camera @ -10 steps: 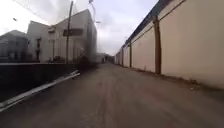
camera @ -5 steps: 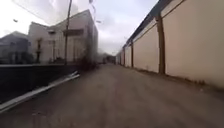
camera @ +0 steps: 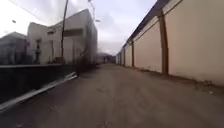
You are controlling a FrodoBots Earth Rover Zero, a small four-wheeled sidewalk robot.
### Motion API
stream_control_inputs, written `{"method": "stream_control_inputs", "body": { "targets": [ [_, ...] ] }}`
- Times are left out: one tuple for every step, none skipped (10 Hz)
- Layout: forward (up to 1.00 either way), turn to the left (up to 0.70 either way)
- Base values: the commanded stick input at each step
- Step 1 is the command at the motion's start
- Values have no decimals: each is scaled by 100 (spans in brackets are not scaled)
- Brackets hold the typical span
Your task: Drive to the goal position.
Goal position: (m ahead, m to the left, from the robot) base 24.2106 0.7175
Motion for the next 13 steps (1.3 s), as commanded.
{"method": "stream_control_inputs", "body": {
  "targets": [
    [50,0],
    [50,0],
    [50,0],
    [50,0],
    [50,0],
    [50,0],
    [50,0],
    [50,0],
    [50,0],
    [50,0],
    [50,0],
    [50,0],
    [50,0]
  ]
}}
